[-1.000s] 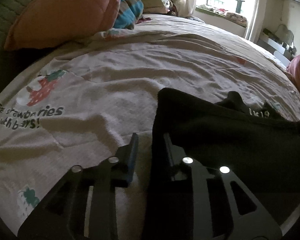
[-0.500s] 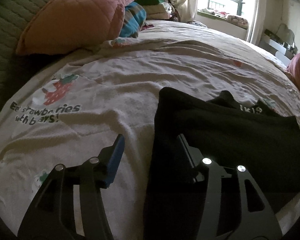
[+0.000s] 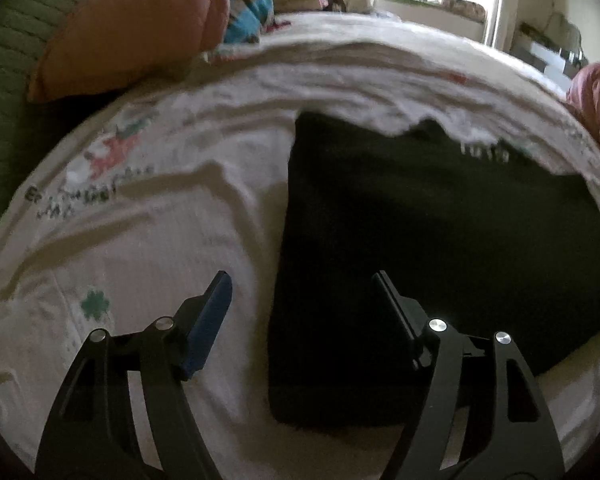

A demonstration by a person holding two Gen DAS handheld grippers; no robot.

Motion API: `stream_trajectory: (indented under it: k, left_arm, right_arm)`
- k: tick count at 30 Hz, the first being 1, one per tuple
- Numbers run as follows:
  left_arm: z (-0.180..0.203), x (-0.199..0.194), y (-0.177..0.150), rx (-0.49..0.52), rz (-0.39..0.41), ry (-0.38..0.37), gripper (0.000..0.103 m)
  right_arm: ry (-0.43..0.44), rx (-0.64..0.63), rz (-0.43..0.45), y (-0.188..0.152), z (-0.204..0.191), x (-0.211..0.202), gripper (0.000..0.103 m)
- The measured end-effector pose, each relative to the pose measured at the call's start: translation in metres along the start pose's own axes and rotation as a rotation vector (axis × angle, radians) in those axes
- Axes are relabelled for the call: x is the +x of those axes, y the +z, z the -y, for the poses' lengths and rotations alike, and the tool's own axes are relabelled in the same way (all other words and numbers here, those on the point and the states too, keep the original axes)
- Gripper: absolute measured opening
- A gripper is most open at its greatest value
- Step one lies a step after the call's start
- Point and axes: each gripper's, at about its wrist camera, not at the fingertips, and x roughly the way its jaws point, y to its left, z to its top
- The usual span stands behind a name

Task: Fold small clothes

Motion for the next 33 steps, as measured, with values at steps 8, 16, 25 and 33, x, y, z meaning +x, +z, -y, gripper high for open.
stream_trajectory:
  k: [8,16,25,33]
  left_arm:
    - [-0.002,-0.009,-0.013,0.002,-0.006,0.005,0.069]
    - [-0.007,-0.024,-0.023,-0.005,0.0,0.012,0.082]
    - [-0.015,-0.042,-0.027,-0.034,0.027,0.005,0.093]
    - [-0.036,-0.043,-0.028,-0.111,0.016,-0.012,0.093]
  right_arm:
    - [0.021,0.042,-0.035,-0.017,0.009,-0.005,0.064]
    - [0.031,0.021,-0.031,-0.025,0.0,-0.016,0.08]
    - [0.068,-0.028,-0.004,-0.023,-0.024,-0.031,0.092]
    - [0.114,-0.104,0.01,-0.017,-0.061,-0.034,0.093]
